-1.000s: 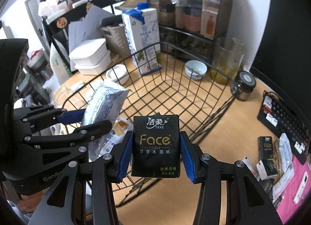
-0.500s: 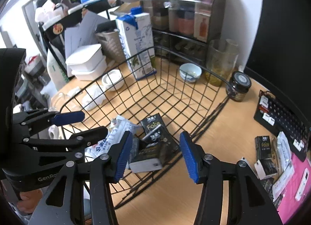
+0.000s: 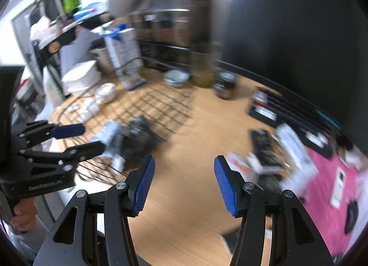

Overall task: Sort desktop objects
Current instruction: 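Open both tools to drop the snack bag and tissue pack into the basket, then grasp a tissue pack with the right tool while the left tool grasps a black Face pack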

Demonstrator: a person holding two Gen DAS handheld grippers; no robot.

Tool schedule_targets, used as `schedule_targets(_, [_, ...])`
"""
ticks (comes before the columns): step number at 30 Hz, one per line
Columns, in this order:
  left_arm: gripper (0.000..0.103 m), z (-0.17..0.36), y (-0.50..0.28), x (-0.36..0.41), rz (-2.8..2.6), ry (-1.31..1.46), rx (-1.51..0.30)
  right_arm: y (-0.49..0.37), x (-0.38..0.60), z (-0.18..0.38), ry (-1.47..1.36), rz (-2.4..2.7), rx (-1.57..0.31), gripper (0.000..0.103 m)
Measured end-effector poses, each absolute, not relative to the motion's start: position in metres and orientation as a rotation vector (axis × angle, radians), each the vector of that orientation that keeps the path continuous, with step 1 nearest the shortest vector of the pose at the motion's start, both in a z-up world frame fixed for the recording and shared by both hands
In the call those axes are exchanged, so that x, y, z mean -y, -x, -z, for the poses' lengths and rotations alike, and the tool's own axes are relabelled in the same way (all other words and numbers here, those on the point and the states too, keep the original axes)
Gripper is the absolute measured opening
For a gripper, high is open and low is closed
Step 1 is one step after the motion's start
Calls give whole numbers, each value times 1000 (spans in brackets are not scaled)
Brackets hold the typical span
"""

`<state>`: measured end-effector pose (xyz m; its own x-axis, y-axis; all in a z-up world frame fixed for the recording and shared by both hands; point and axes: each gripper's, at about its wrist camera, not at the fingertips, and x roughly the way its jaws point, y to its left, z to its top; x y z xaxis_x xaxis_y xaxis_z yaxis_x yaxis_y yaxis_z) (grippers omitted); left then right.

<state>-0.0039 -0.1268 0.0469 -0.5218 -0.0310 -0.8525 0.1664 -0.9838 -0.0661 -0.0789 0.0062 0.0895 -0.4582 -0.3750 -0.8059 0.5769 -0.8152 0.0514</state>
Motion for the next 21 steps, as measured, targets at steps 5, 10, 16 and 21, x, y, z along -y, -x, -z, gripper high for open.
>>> schedule_targets(5, [60, -31, 14, 60, 2706, -1556, -148, 90, -77, -65, -1309, 2370, -230, 56])
schedule_targets(10, [61, 3, 31, -13, 2741, -1682, 38, 104, -143, -35, -1433, 2477, -80, 56])
schedule_targets(16, [61, 44, 47, -57, 2720, -1861, 149, 125, -184, -1, -1556, 2461, 93, 56])
schedule_targets(21, [61, 60, 57, -74, 2703, -1903, 221, 141, -174, 29, -1624, 2413, 89, 56])
